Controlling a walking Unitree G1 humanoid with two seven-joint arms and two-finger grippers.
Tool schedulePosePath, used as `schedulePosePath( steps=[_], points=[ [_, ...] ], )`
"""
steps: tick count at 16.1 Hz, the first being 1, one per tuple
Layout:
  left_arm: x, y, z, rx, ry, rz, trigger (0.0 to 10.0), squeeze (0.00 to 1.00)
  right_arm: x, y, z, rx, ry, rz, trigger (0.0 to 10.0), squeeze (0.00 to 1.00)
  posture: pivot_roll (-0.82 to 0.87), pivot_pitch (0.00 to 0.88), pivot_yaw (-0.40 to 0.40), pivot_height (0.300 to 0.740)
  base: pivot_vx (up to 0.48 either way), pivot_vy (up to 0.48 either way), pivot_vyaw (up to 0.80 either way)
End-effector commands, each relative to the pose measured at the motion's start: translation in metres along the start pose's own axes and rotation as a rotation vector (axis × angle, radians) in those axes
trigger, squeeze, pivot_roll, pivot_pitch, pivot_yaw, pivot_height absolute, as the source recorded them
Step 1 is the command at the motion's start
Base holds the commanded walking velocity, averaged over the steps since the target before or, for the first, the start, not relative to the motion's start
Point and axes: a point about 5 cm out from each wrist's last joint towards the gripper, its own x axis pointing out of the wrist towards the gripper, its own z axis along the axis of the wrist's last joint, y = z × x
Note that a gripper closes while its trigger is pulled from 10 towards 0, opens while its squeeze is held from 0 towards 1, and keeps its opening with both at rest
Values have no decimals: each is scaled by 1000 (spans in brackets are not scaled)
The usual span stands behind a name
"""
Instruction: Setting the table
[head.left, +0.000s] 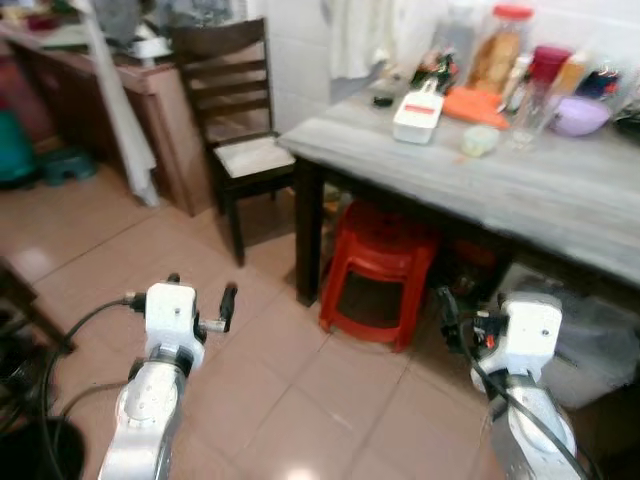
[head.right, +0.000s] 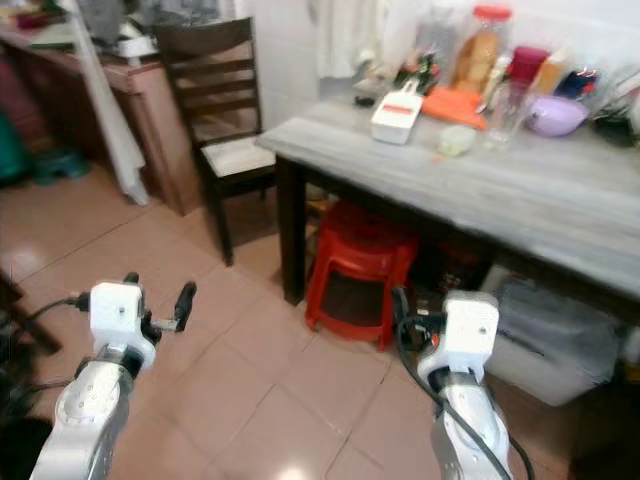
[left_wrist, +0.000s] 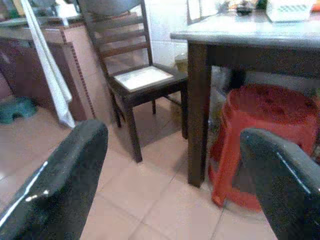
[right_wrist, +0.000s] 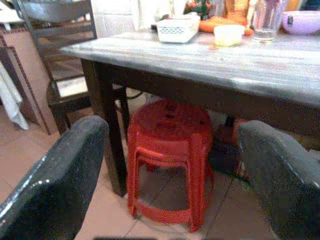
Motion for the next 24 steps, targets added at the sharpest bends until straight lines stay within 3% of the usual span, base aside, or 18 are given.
schedulePosePath(
  steps=[1, 4, 7, 17, 24],
  points=[
    [2, 0, 2, 6, -3, 0, 10000, 0, -1, -2, -3, 3, 16, -13, 10000, 0, -1, 0, -2, 740, -266, 0, 0],
    [3, -2, 3, 7, -19, -10, 10000, 0, -1, -3, -3, 0, 22, -23, 10000, 0, -3, 0, -2, 740, -171, 0, 0],
    [3, -5, 5, -71, -21, -68, 10000, 0, 0, -3, -1, -9, 9, -25, 10000, 0, -3, 0, -1, 740, 0, 0, 0],
    [5, -12, 8, -74, -28, -123, 10000, 0, 2, -3, 1, 8, 4, -34, 10000, 0, -5, 0, 0, 740, 0, 0, -513],
    [5, -13, 8, -80, -26, -136, 10000, 0, 3, -3, 1, 13, 0, -31, 10000, 0, -5, 0, 0, 740, 0, -37, 0]
  ],
)
